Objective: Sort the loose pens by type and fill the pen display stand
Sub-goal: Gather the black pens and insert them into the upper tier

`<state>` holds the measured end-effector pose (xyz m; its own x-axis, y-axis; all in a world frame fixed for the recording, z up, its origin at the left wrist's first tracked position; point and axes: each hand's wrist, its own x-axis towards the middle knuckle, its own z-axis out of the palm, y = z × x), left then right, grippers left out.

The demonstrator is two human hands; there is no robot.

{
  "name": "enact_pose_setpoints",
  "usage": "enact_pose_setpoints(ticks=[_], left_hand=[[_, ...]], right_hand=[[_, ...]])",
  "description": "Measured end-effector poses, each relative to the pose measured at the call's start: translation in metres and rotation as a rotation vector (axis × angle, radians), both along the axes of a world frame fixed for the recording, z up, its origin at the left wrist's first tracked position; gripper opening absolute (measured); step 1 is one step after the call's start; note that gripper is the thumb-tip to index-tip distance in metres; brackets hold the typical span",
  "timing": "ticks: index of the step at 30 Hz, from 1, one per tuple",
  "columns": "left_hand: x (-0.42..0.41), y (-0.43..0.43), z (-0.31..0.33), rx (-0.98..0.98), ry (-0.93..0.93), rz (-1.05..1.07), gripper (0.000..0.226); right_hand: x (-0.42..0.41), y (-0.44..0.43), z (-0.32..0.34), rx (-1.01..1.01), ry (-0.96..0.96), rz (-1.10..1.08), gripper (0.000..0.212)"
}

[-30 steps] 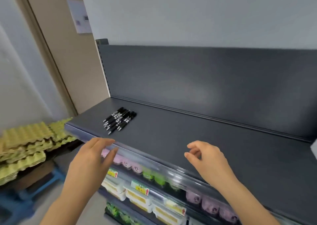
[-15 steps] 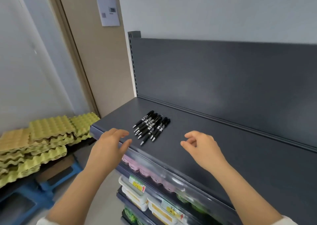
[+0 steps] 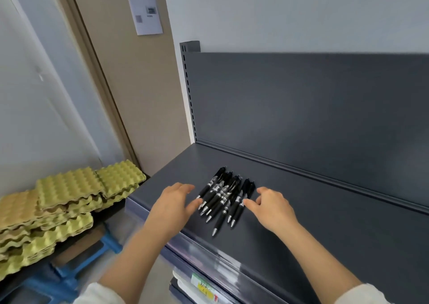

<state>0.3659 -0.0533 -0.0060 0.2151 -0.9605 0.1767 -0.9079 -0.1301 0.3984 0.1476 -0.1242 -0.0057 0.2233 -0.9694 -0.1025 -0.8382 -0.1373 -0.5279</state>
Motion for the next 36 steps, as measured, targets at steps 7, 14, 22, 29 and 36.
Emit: enact_pose_setpoints(ticks=[7,14,22,29,36], left_hand=[[0.016,-0.054,-0.018,0.145,0.050,-0.208,0.059],[0.024,-0.082,-0.026,0.178,0.178,-0.393,0.072],[0.019,-0.097,-0.017,0.388,0.205,-0.480,0.069],[0.007,-0.104,-0.008,0.467,0.217,-0.416,0.064],[0.017,-0.106,-0.015,0.347,0.056,-0.394,0.067]], right_hand=[[0.029,-0.013,0.000,0.054,0.047,-0.210,0.061],[0.056,-0.006,-0.004,0.038,0.107,-0.374,0.065],[0.064,-0.002,-0.008,0.066,0.052,-0.443,0.064],[0.072,-0.008,-0.011,0.113,0.073,-0.469,0.067],[0.069,-0.005,-0.011,0.119,0.050,-0.489,0.057]])
